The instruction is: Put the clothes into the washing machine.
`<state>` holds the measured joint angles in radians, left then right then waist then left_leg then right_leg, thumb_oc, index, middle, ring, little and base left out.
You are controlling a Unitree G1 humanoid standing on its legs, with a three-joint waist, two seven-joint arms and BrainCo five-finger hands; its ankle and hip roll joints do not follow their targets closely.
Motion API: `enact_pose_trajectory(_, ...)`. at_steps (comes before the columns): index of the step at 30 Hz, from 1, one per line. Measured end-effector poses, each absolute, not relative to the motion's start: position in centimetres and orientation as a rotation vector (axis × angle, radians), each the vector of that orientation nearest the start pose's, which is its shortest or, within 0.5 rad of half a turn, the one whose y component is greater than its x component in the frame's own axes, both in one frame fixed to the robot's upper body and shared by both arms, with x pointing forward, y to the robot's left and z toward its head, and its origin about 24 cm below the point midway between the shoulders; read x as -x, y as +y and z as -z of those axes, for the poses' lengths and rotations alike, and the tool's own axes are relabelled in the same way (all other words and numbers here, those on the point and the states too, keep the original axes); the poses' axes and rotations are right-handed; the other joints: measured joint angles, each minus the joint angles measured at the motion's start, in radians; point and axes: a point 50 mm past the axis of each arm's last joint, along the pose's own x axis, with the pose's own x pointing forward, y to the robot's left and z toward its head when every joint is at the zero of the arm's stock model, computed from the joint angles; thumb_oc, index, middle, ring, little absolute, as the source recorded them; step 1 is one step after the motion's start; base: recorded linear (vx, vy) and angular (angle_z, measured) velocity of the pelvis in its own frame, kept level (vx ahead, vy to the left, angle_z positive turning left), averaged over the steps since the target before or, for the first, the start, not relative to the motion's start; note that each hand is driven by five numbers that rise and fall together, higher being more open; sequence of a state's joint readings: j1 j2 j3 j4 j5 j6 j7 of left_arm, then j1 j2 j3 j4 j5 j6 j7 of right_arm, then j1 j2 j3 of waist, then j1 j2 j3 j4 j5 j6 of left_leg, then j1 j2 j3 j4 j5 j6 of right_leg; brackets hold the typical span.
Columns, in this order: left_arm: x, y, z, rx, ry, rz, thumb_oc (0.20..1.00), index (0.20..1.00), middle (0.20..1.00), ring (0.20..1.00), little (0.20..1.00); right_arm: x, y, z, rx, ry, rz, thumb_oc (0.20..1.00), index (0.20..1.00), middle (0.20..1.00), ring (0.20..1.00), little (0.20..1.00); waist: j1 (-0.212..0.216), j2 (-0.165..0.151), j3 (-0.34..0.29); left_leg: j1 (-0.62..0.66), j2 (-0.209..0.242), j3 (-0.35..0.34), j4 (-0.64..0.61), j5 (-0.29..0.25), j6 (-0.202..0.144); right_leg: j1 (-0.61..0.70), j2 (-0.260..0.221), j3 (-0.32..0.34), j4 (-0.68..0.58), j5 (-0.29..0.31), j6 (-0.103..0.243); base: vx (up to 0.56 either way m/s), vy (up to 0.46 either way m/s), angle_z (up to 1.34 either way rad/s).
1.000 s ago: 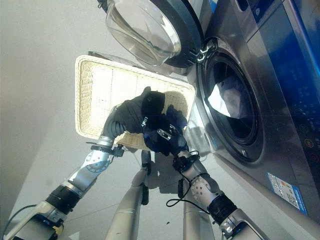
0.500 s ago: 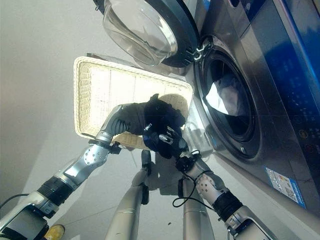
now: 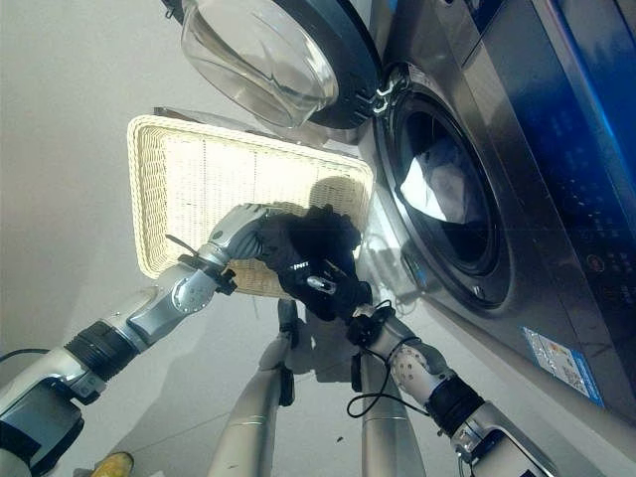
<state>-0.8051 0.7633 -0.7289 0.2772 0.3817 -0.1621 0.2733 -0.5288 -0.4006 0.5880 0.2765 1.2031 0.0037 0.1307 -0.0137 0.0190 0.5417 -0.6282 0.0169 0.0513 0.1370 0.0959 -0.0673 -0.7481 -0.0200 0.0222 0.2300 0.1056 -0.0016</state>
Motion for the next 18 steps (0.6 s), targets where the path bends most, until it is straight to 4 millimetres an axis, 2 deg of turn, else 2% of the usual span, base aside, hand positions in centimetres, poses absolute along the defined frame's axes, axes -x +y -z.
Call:
enact_pose_trajectory(8, -33.9, 12.3, -16.7, -1.360, -0.671, 0.387, 0.200, 0.200, 0.200, 0.200, 0.200, -31.5, -9.1, -8.4, -0.672, 0.108, -0.558, 1.000, 1.000, 1.000, 1.000, 1.000, -0.006, 0.000, 0.000, -0.016, 0.000, -0.001, 0.008, -0.002, 0.001, -0.008, 0.000, -0.001, -0.008, 0.003, 0.001, 0.00, -0.004, 0.00)
enact_pose_trajectory(18, -33.5, 11.6, -16.3, -1.403, -0.704, 0.446, 0.200, 0.200, 0.200, 0.200, 0.200, -31.6, -9.4, -8.4, -0.810, 0.055, -0.465, 1.000, 1.000, 1.000, 1.000, 1.000, -0.028, 0.000, 0.000, -0.021, 0.000, -0.003, 0.014, -0.004, 0.001, -0.008, -0.001, -0.003, -0.008, 0.003, 0.001, 0.00, -0.014, 0.00)
